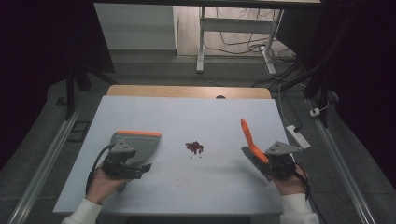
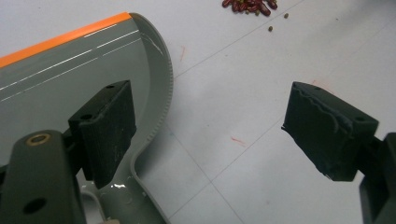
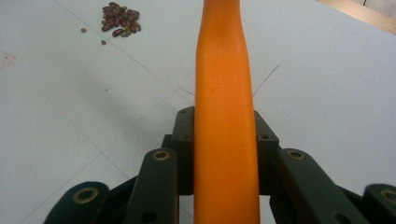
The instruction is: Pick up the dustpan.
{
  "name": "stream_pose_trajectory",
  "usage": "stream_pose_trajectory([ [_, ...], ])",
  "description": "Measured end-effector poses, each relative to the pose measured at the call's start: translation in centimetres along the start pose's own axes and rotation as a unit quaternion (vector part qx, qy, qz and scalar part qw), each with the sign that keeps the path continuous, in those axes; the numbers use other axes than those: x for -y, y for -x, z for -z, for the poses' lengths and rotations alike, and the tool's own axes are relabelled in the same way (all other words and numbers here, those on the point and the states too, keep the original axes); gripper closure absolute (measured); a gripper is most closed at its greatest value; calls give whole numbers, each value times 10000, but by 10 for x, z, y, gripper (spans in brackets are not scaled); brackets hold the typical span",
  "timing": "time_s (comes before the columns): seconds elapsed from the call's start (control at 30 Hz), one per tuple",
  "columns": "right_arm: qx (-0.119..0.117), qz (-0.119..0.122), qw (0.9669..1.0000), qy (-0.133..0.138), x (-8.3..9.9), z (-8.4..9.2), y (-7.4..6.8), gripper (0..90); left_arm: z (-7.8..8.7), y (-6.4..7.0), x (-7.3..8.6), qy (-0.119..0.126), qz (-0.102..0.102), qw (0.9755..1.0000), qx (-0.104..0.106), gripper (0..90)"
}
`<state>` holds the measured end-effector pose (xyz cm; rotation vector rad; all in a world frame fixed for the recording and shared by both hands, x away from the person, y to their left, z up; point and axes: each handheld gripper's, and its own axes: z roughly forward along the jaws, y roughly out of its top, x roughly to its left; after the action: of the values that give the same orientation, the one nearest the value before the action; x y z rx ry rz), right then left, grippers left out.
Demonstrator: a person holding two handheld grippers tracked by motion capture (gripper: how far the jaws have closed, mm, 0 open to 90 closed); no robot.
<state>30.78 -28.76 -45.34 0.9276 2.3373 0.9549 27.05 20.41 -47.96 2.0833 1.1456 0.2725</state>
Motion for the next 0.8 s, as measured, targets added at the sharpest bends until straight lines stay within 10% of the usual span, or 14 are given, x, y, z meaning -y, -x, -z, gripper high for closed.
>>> stream_pose_trajectory([
  [0.8,-1,23,10000,-93,1,-3,2,702,27,-17,-8,-388,784,9943,-605,177],
])
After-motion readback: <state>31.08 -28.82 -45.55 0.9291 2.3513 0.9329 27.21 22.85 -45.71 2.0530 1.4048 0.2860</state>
